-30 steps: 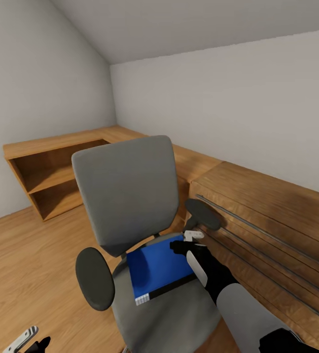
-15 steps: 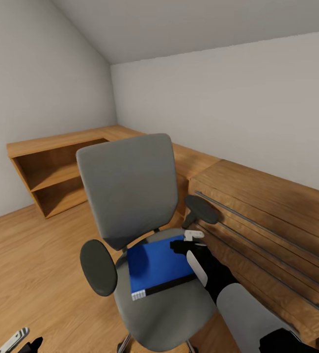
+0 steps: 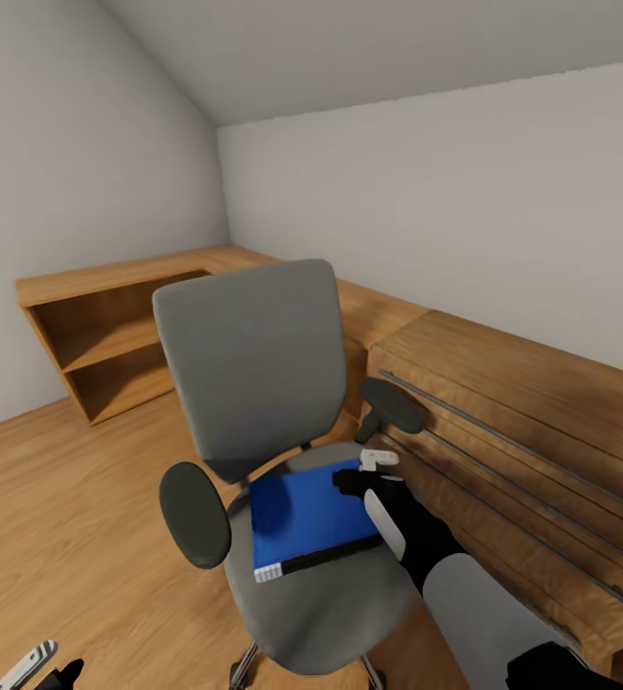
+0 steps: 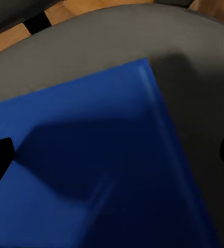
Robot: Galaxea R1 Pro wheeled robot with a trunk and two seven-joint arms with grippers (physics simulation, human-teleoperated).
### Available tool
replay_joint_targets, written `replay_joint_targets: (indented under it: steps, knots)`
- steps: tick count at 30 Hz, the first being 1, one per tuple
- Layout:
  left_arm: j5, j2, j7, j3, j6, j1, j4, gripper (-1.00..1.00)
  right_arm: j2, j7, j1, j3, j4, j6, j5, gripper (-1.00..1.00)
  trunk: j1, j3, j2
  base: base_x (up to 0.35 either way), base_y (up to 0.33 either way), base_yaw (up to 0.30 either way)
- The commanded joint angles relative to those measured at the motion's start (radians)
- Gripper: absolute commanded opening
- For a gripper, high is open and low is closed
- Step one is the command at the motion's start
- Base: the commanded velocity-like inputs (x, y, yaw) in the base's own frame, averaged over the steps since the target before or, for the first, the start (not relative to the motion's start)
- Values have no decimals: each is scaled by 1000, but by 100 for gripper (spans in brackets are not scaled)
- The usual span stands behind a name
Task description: In the bedroom, organize the workspace by keeping the computer under the desk, ensuring the monitor is on the desk, placing the keyboard on the desk next to the monitor, placing the mouse on the desk next to the keyboard, moving the folder from the swivel chair onto the desk next to the mouse, stacking the notebook on top of the folder with the pen on top of the notebook, and positioning the swivel chair next to the desk.
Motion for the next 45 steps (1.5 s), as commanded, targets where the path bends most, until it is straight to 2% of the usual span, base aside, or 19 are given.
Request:
replay_joint_targets:
  steps: [1,23,45]
  knots:
    - [11,0,6,0,6,0,-2,100,-1,-9,0,6,43,4,-16,100,0,-1,0,-252,0,0]
    - [11,-1,6,0,7,0,-2,100,1,-9,0,7,50,4,-16,100,0,-1,0,-138,-5,0]
    - [12,-2,6,0,5,0,-2,100,-1,3,0,6,50,4,-18,100,0,-1,0,-11,-2,0]
